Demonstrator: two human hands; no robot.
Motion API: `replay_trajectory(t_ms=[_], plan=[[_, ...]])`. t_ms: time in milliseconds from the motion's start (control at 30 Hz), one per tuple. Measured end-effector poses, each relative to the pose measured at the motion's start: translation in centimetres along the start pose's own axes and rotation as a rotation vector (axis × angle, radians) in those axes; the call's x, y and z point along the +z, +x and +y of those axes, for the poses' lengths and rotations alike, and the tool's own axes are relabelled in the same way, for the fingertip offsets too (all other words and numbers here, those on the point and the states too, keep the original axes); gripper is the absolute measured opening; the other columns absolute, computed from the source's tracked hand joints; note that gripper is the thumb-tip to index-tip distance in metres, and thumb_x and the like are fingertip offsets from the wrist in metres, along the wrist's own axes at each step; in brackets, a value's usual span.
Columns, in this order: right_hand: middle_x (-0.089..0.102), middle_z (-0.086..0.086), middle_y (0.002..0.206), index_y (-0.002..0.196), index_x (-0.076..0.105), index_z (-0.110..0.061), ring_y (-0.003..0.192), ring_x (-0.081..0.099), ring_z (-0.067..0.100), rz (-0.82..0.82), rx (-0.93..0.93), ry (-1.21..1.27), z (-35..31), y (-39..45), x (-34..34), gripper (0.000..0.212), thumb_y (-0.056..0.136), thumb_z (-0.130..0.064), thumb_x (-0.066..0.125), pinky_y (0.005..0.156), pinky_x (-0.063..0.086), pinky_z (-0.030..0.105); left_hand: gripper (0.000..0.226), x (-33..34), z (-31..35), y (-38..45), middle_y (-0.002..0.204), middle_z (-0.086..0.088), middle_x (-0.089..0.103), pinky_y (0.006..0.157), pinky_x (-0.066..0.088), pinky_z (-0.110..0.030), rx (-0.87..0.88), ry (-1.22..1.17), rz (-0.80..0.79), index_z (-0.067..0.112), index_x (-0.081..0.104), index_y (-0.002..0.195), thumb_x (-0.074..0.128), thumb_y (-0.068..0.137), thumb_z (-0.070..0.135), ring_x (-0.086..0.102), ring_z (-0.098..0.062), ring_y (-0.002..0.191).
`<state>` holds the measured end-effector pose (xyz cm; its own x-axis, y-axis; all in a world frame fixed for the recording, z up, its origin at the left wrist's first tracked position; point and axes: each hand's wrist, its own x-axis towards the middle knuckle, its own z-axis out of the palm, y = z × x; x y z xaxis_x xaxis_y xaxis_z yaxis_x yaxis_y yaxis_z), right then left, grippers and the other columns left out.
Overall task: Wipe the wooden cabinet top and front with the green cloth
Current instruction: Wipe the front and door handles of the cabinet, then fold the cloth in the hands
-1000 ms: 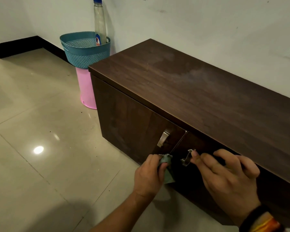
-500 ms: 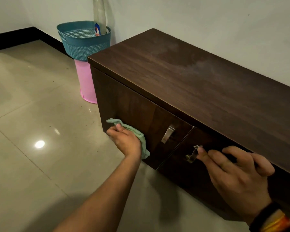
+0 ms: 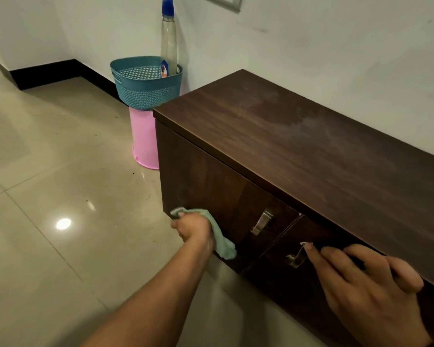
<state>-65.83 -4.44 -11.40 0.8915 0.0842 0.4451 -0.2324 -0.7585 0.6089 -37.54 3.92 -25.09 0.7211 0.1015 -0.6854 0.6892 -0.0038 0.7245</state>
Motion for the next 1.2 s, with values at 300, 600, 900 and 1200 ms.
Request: replay_trajectory(t_ms=[300, 600, 900, 1200], plan=[[0.057, -0.002, 0.122, 0.135, 0.062, -0.023, 0.104, 0.05, 0.024, 0.079, 0.013, 0.148, 0.2, 3.7, -2.1, 0.04, 0.095, -0.029, 0.057, 0.073, 0.046, 0.044, 0.035, -2.4, 14.3, -4.3, 0.099, -0.007, 0.058, 0.071, 0.035, -0.032, 0.389, -0.171, 0.23, 0.005, 0.047, 0.116, 0.026, 0.108, 0.032, 0.057, -0.027, 0.089], [0.068, -0.018, 0.101, 0.11, 0.075, -0.036, 0.1, 0.051, 0.012, -0.042, 0.277, 0.387, 3.3, 15.8, -8.5, 0.034, 0.09, -0.045, 0.049, 0.082, 0.023, 0.035, 0.019, -7.3, 22.1, -8.7, 0.092, -0.007, 0.062, 0.069, 0.047, -0.031, 0.46, -0.662, -0.017, 0.008, 0.054, 0.094, 0.042, 0.1, 0.022, 0.056, -0.023, 0.084], [0.069, -0.017, 0.119, 0.129, 0.06, -0.028, 0.106, 0.065, -0.003, -0.282, 0.819, 1.537, 6.4, 24.9, -12.5, 0.067, 0.078, -0.071, 0.057, 0.09, 0.05, 0.016, 0.031, -6.5, 26.8, -24.5, 0.066, -0.007, 0.064, 0.055, 0.053, -0.028, 0.401, -0.327, -0.903, 0.008, 0.067, 0.081, 0.048, 0.102, 0.02, 0.063, -0.017, 0.056], [0.078, 0.003, 0.102, 0.114, 0.07, -0.015, 0.094, 0.075, 0.021, -0.027, 1.206, 1.839, 9.2, 21.8, -13.6, 0.026, 0.091, -0.027, 0.071, 0.09, 0.059, 0.043, 0.07, -6.0, 26.7, -27.1, 0.124, -0.02, 0.068, 0.108, 0.045, -0.053, 0.204, 0.089, -1.19, 0.006, 0.064, 0.128, 0.037, 0.099, 0.064, 0.065, -0.035, 0.117]])
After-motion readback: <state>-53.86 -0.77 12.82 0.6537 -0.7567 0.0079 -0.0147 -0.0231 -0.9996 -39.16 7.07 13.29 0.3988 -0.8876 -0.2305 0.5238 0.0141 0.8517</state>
